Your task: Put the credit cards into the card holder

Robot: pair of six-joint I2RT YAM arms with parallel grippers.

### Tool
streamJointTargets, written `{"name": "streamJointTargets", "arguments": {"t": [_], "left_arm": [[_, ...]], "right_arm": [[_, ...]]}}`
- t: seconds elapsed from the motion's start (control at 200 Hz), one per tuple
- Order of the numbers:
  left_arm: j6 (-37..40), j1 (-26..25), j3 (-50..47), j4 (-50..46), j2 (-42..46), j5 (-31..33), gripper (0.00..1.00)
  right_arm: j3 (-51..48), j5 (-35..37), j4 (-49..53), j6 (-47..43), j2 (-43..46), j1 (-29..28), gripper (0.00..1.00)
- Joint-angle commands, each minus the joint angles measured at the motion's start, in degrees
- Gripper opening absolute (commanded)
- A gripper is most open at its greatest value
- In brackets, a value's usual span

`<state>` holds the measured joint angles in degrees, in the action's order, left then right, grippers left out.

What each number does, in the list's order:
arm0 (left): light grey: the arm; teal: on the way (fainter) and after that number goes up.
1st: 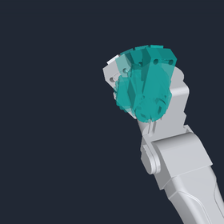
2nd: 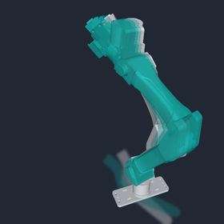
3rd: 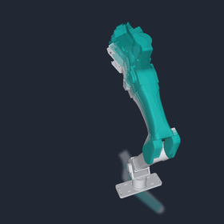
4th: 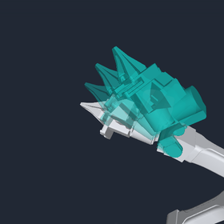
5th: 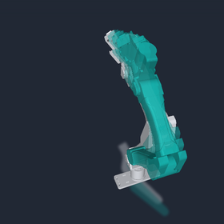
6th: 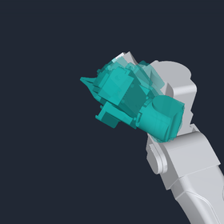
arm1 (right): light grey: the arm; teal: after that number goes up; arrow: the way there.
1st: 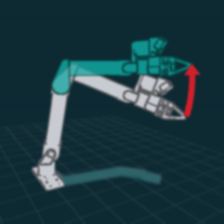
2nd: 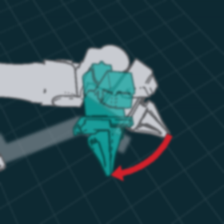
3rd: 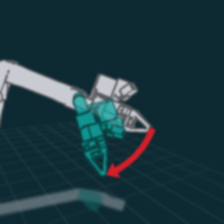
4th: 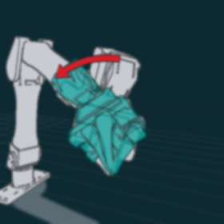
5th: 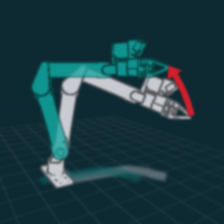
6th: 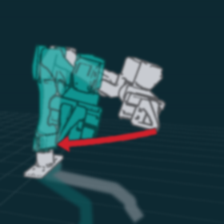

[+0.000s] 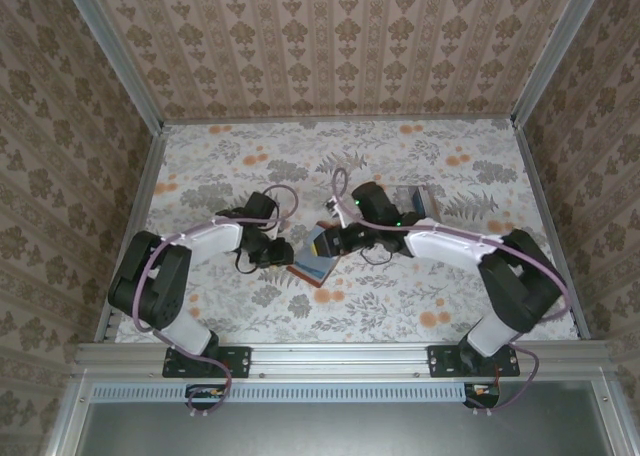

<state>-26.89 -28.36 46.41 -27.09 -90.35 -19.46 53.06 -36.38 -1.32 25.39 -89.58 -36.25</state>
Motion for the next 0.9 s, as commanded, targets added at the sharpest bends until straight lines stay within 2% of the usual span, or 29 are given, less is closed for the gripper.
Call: {"name": "streamJointTargets", "arguments": {"t": [0.0, 0.1, 0.325, 0.515, 0.625, 0.72, 0.895], "left_arm": [[-1.14, -0.69, -1.05, -4.41, 2.55, 2.41, 0.39], [-1.17, -0.97, -0.51, -6.29, 4.71, 4.95, 0.41], [-2.86, -3.45, -0.52, -8.7, 10.16, 1.74, 0.39], [-11.41, -10.41, -3.72, 0.12, 13.35, -1.01, 0.37], [-16.22, -16.33, -5.94, 5.71, 12.92, 3.4, 0.26], [-18.26, -19.41, -6.12, 8.05, 10.86, 5.46, 0.23], [-20.89, -21.14, -6.69, 11.92, 6.15, 7.47, 0.14]], "right_arm": [[1.29, 7.86, 5.95, -2.78, 5.98, 3.57, 0.46], [4.47, 17.48, 15.63, -7.69, 8.72, 7.88, 0.47], [8.56, 32.55, 26.31, -10.59, 9.01, 19.52, 0.51], [11.66, 42.04, 33.57, -15.62, 5.61, 24.95, 0.55], [12.46, 43.19, 35.01, -17.01, 4.27, 26.68, 0.56], [12.53, 41.98, 35.31, -16.8, 4.35, 27.87, 0.56], [10.84, 28.4, 32.43, -17.14, 6.17, 27.82, 0.56]]}}
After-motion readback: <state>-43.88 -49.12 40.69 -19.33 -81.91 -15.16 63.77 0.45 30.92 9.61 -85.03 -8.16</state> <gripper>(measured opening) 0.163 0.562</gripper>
